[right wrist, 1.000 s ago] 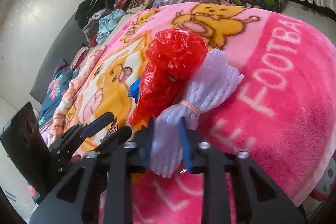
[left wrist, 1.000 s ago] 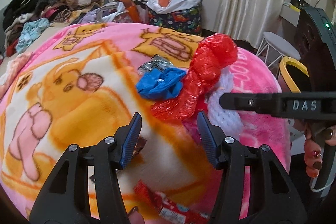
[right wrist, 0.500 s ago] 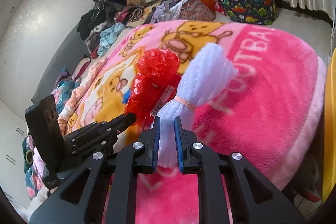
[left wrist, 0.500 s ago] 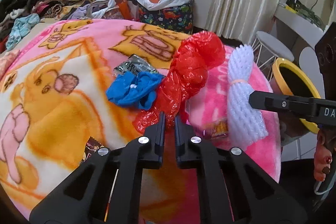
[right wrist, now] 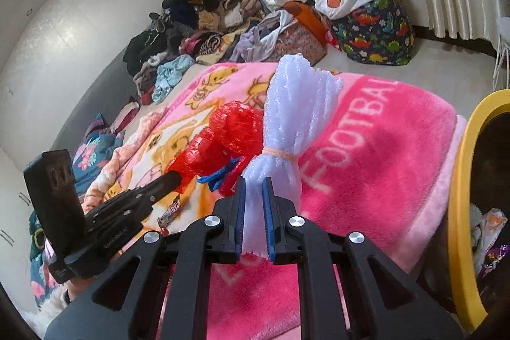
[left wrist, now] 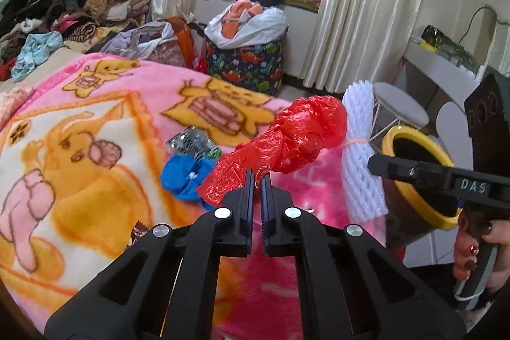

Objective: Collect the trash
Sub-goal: 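Carry the held foam net and red bag over the yellow-rimmed bin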

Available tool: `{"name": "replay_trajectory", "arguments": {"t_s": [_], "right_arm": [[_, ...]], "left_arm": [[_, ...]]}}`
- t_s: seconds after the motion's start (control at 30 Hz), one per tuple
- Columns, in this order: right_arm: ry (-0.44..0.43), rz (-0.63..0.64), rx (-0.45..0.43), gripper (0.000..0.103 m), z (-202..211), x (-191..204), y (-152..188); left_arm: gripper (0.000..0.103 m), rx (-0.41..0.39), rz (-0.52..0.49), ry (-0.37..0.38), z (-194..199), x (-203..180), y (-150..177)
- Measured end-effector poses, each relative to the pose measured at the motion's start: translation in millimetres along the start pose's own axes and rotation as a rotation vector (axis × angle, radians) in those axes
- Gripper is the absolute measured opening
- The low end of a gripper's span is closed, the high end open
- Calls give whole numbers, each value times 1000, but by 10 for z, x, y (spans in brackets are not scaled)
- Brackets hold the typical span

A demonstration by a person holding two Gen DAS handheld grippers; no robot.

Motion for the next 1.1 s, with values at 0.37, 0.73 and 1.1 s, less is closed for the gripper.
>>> {"name": "replay_trajectory", "arguments": {"t_s": [0.37, 0.73, 1.1], "right_arm": [[-8, -18, -67, 11, 310, -55, -29], [0, -62, -155, 11, 741, -305, -80], [18, -112, -226, 11, 1080, -593, -105]], "left_arm": [[1, -50, -10, 5, 184, -277, -153], [1, -59, -27, 9, 243, -491, -200], [1, -55, -74, 25, 232, -773, -197]]}}
Point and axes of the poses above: each gripper's, at about its wrist camera, not at the fingertips, and z roughly against the way its jaws point, x to its left, y to its underside, the point moved 8 cm from there along -z, roughly the way its jaws point, and after that the axes turned 10 degrees about x, right-handed, at the moved point
